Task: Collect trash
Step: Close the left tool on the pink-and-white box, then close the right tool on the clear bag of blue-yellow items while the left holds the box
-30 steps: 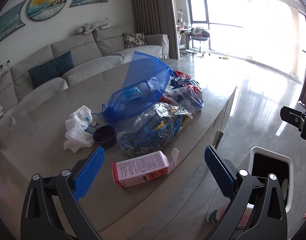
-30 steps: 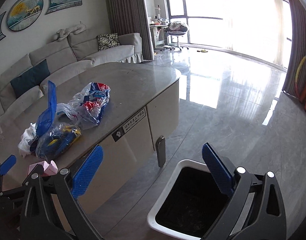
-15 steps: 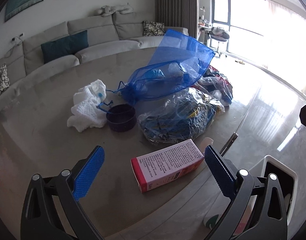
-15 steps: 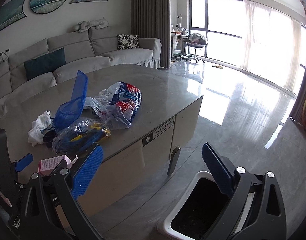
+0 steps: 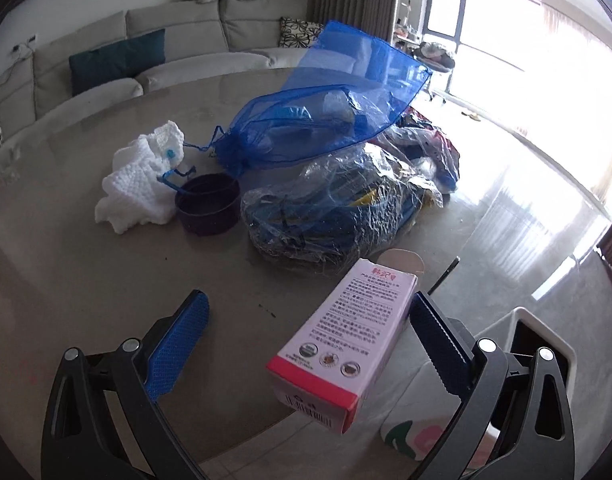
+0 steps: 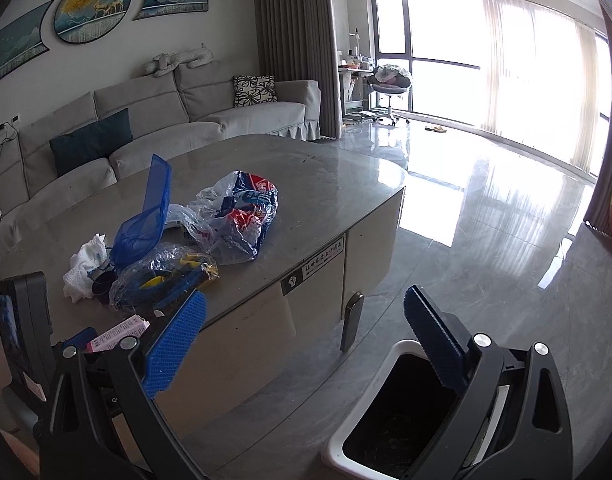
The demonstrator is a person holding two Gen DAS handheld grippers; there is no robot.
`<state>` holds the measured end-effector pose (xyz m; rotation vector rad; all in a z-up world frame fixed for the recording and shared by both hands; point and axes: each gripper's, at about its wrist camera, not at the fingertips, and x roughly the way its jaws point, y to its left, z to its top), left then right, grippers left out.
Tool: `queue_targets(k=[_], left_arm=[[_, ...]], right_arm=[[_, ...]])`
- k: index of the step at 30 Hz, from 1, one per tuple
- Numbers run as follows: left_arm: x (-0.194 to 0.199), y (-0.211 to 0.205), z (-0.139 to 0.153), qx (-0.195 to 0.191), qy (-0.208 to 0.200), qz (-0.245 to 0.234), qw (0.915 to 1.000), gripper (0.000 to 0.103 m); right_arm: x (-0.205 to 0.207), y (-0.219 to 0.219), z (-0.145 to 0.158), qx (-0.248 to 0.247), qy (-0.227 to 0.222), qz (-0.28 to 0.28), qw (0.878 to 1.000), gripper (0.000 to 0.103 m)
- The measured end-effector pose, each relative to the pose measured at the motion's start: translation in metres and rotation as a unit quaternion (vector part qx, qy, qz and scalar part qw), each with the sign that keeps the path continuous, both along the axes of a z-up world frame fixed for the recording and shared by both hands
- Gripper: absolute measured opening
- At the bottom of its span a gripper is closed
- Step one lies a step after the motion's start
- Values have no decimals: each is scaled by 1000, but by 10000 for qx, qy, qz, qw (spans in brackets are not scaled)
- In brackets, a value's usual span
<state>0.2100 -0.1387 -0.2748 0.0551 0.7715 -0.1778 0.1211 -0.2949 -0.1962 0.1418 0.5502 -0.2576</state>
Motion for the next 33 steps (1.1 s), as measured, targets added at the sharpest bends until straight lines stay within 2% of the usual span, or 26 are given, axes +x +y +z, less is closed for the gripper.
queue_targets(k=[3, 4, 5, 7, 14, 19, 33], left_arm=[[-5, -5, -2, 146, -196, 0, 9997, 91], [-5, -5, -1, 122, -219, -46, 9997, 79], [-5, -5, 2, 90, -230, -164, 9996, 58], [-6, -7, 5, 117, -249, -277, 9992, 28], [-9, -2, 4, 111, -307, -314, 9990, 26], [-11, 13, 9, -117, -289, -333, 9990, 25], [-32, 62, 61, -543, -796, -554, 9938, 25]], right_arm=[[-2, -1, 2, -4, -48, -29, 10000, 98], [-3, -1, 3, -17, -62, -45, 10000, 98], [-4, -2, 3, -21, -76, -48, 10000, 98], [-5, -2, 3, -33, -92, -57, 9999, 98], [-5, -2, 3, -43, -68, -48, 10000, 98], [-4, -1, 3, -66, -91, -44, 9999, 98], [4, 20, 7, -168, -151, 184, 9996, 98]])
